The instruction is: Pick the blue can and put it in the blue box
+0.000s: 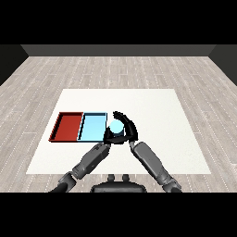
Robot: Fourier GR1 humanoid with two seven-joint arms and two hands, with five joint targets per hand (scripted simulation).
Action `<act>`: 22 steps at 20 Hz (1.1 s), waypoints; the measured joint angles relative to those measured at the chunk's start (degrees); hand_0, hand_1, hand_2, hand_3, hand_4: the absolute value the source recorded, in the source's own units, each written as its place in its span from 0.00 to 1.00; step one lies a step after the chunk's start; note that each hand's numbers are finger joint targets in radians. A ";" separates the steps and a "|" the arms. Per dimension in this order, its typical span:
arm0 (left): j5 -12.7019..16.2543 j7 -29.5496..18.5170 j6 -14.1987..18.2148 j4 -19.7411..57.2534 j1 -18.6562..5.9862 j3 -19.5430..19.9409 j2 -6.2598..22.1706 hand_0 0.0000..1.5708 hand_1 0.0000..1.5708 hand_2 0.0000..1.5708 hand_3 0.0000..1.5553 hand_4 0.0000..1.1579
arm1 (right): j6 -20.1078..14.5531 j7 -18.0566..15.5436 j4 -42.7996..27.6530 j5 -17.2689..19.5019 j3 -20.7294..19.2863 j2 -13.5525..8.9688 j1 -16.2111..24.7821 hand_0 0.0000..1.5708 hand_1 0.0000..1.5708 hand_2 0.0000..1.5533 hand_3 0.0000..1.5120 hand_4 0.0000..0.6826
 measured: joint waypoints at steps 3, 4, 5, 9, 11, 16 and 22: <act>1.61 -1.55 0.49 1.95 -1.53 -1.08 0.06 1.00 1.00 1.00 0.98 0.98 | -0.01 0.25 -0.25 1.09 -0.36 0.37 0.60 0.00 0.00 0.00 0.00 0.00; 1.22 -1.21 0.87 1.74 -1.62 -0.88 0.05 1.00 1.00 1.00 0.98 0.98 | -0.24 0.73 -0.95 1.16 -0.71 0.46 0.61 0.00 0.00 0.00 0.00 0.00; 1.03 -1.57 1.05 1.53 -0.99 -0.94 0.02 1.00 1.00 1.00 0.98 0.98 | -0.32 -0.01 -0.26 0.58 -1.01 0.53 0.33 0.00 0.00 0.00 0.00 0.00; 0.71 -2.29 0.19 3.70 -1.47 0.54 0.40 1.00 1.00 1.00 0.99 1.00 | 2.43 -1.98 -2.28 -0.48 -4.37 -0.47 2.48 0.00 0.00 0.00 0.00 0.00; -0.33 -1.90 0.19 3.53 -1.21 1.52 0.69 1.00 1.00 1.00 0.99 0.99 | 3.88 -2.41 -5.44 -1.50 -5.94 -1.78 4.84 0.00 0.00 0.00 0.00 0.00; -2.20 -0.83 1.26 2.86 -1.90 3.83 3.72 1.00 1.00 1.00 0.99 0.99 | 6.76 -6.49 -9.87 -6.81 -12.21 -3.02 10.23 0.00 0.00 0.00 0.00 0.00; -4.46 3.91 2.93 3.43 -4.65 7.16 10.27 1.00 1.00 1.00 0.98 0.99 | 9.75 -8.33 -12.92 -11.95 -18.69 -4.98 15.86 0.00 0.00 0.00 0.00 0.00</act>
